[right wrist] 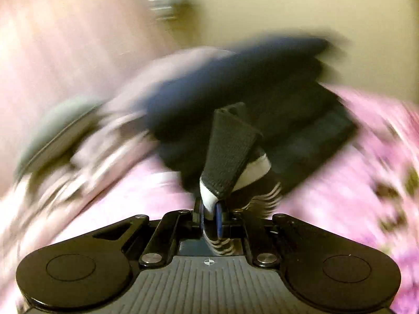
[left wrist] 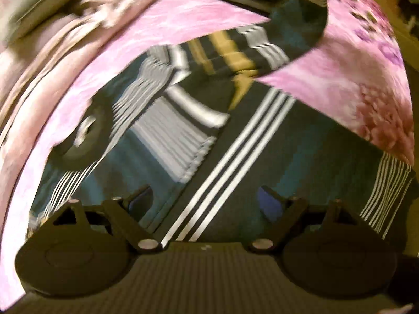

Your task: Fold clothes

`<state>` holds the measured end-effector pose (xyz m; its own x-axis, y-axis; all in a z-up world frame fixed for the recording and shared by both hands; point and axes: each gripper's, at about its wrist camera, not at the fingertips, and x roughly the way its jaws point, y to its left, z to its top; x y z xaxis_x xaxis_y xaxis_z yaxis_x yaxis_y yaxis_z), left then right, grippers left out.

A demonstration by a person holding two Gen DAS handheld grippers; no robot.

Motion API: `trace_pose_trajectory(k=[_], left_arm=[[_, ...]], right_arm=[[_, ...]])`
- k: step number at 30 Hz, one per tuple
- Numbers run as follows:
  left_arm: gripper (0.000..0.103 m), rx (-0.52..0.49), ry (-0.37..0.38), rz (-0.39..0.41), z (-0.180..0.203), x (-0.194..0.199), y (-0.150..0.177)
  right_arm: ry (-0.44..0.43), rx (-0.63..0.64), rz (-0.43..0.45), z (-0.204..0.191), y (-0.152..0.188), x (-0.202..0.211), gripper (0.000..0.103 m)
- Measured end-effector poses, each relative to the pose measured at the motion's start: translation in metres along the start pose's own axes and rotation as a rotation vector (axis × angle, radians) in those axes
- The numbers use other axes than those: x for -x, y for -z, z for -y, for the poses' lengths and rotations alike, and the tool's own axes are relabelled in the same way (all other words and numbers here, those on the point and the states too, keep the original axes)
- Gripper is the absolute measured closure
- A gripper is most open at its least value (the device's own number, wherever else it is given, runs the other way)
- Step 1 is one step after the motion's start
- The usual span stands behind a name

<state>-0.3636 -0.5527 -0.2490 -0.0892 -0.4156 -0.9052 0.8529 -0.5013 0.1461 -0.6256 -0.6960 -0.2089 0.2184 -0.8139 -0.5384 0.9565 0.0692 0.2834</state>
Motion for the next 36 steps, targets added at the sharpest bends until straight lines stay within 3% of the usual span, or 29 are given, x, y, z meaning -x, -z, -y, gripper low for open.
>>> trace_pose_trajectory(k=[5, 7, 9, 10, 11, 12, 13, 14, 18, 23, 26, 32, 36], left_arm=[[0.018, 0.132, -0.064, 0.013, -0.051, 0.039, 0.061], [0.018, 0.181, -0.095, 0.012, -0.072, 0.056, 0.089], [0.018, 0.241, -0.134, -0.011, -0.095, 0.071, 0.127], [0.018, 0.27, -0.154, -0.027, -0.106, 0.077, 0.145], [0.018, 0.296, -0.172, -0.043, -0.116, 0.082, 0.161], [0.018, 0.323, -0.191, -0.059, -0.125, 0.088, 0.178], [0.018, 0.35, -0.21, -0.072, -0.134, 0.093, 0.195], [0.018, 0.375, -0.224, -0.081, -0.142, 0.098, 0.21], [0.018, 0.454, -0.245, -0.117, -0.161, 0.102, 0.248], [0.018, 0.458, -0.195, -0.092, -0.164, 0.087, 0.247], [0.018, 0.397, -0.173, -0.043, -0.165, 0.068, 0.229], [0.018, 0.285, -0.189, 0.01, -0.188, 0.022, 0.179], [0.018, 0.256, -0.203, 0.004, -0.193, -0.01, 0.145]], right_arm=[[-0.27, 0.39, 0.096, -0.181, 0.019, 0.034, 0.094], [-0.407, 0.529, 0.12, -0.25, 0.046, 0.05, 0.094], [-0.55, 0.681, 0.08, -0.308, 0.091, 0.055, 0.094], [-0.622, 0.757, 0.056, -0.337, 0.115, 0.057, 0.088], [-0.655, 0.823, 0.025, -0.354, 0.14, 0.056, 0.052], [-0.678, 0.886, -0.007, -0.369, 0.166, 0.055, 0.034], [-0.7, 0.949, -0.04, -0.383, 0.192, 0.054, 0.024], [-0.712, 0.968, -0.09, -0.391, 0.212, 0.053, 0.024], [-0.672, 0.929, -0.261, -0.389, 0.248, 0.052, 0.024], [-0.556, 0.85, -0.406, -0.352, 0.244, 0.037, 0.024], [-0.427, 0.75, -0.419, -0.316, 0.218, 0.016, 0.024], [-0.101, 0.518, -0.329, -0.234, 0.137, -0.043, 0.024], [-0.062, 0.482, -0.323, -0.202, 0.105, -0.087, 0.024]])
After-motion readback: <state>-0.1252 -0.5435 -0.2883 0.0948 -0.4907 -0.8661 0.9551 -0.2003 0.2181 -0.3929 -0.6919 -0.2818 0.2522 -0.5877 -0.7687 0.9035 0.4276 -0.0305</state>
